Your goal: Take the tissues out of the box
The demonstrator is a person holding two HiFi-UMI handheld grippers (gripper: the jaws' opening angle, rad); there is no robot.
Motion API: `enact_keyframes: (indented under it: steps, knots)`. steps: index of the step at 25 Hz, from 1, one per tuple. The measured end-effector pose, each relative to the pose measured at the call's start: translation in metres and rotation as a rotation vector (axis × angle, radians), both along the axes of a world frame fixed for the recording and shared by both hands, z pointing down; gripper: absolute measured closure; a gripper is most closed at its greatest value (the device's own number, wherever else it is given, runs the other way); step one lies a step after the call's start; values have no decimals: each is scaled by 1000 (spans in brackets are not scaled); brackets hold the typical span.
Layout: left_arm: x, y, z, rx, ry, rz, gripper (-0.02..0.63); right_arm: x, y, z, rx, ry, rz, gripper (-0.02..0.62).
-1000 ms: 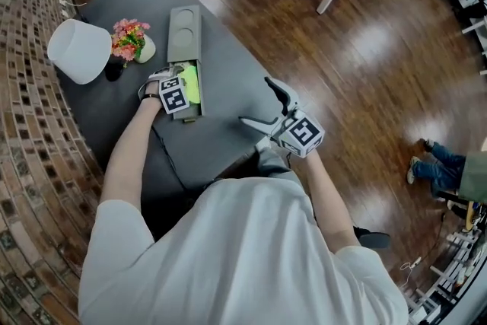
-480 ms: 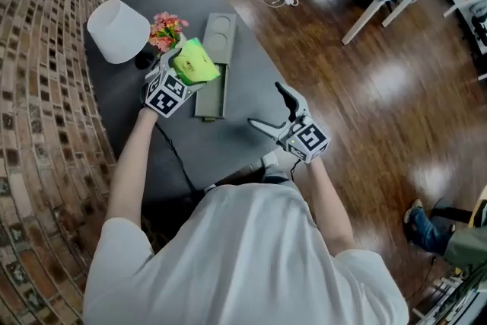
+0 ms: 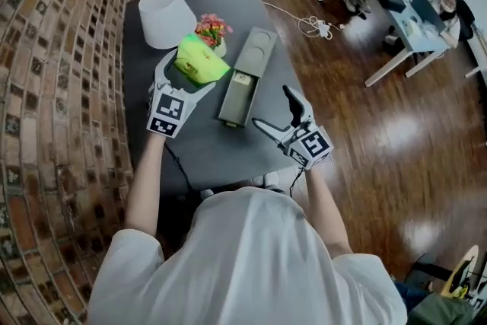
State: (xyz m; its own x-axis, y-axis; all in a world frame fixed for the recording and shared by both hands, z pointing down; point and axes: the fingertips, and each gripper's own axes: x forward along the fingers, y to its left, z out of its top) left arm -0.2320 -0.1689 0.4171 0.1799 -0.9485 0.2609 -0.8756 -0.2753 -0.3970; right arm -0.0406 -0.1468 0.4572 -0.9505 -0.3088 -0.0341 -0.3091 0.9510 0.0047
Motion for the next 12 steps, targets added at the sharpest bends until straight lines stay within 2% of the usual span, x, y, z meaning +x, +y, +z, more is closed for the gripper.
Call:
enact_keyframes:
  steps: [8, 12]
  knots:
    - [-33, 84, -13, 165, 217, -213, 89, -33, 9, -32, -48, -129, 54, 89]
    - [-39, 126, 2, 209, 266, -338, 88, -36, 10, -36, -57, -158, 135, 90]
